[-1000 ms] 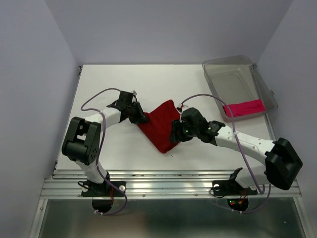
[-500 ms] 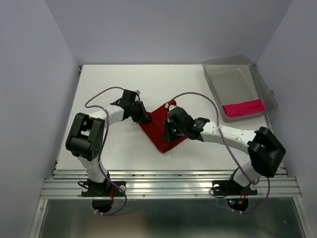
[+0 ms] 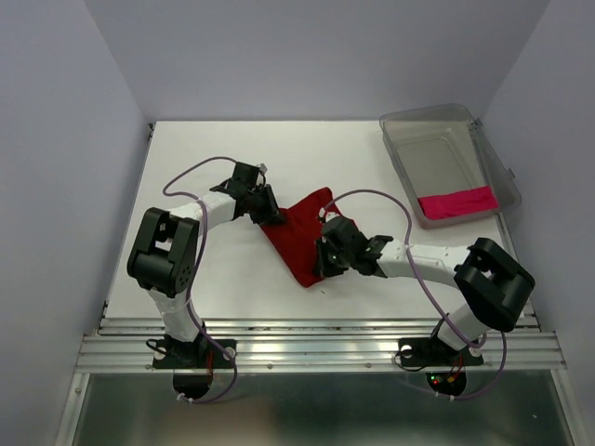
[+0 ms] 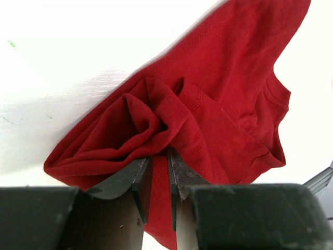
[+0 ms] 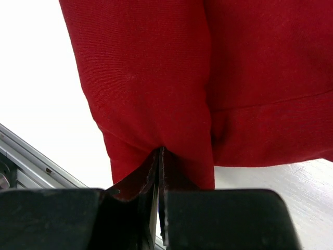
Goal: Roll the t-shirts
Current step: Roll the T-shirt to the center of the board.
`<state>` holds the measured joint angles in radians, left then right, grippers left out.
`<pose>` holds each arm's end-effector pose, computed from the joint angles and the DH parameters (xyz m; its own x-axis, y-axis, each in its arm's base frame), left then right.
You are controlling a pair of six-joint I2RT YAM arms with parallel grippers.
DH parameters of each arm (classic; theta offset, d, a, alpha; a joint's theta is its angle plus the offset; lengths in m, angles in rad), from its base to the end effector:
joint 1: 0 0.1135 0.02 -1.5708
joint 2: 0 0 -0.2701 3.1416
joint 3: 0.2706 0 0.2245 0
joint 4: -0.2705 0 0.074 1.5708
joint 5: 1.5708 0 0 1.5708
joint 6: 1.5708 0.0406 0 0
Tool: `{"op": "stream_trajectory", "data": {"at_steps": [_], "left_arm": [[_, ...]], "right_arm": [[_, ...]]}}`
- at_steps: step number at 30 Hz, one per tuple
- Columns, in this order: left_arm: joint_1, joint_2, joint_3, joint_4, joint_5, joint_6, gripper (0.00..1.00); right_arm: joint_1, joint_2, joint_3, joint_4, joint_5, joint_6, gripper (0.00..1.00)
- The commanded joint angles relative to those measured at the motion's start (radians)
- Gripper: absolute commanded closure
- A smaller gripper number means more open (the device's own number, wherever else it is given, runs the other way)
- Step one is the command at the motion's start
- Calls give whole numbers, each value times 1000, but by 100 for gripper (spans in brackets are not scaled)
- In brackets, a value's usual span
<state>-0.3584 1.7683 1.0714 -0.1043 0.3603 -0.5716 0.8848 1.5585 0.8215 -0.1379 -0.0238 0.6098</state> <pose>0.3277 -0.1381 0.2051 -0.8675 -0.2157 -0.4483 0.1055 0.8009 -0.5894 0.1834 0.2255 0.1947 -0.8471 -0.1309 -0.5151 -0.3637 0.8495 0.3822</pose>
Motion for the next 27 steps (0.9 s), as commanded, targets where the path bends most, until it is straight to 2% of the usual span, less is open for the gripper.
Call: {"op": "stream_trajectory", "data": {"at_steps": [1, 9, 18, 27], "left_arm": [[-2, -1, 45, -18, 5, 35, 72], [-4, 25, 87, -37, 22, 52, 72], [-5, 14, 134, -81, 17, 64, 72], [-5, 75, 157, -86, -4, 81, 72]], "right_arm": [[5, -7, -9, -5, 33, -25, 96], [5, -103, 97, -57, 51, -25, 96], [-4, 61, 186, -63, 142, 93, 95], [-4, 175, 114, -45, 188, 148, 97]]}}
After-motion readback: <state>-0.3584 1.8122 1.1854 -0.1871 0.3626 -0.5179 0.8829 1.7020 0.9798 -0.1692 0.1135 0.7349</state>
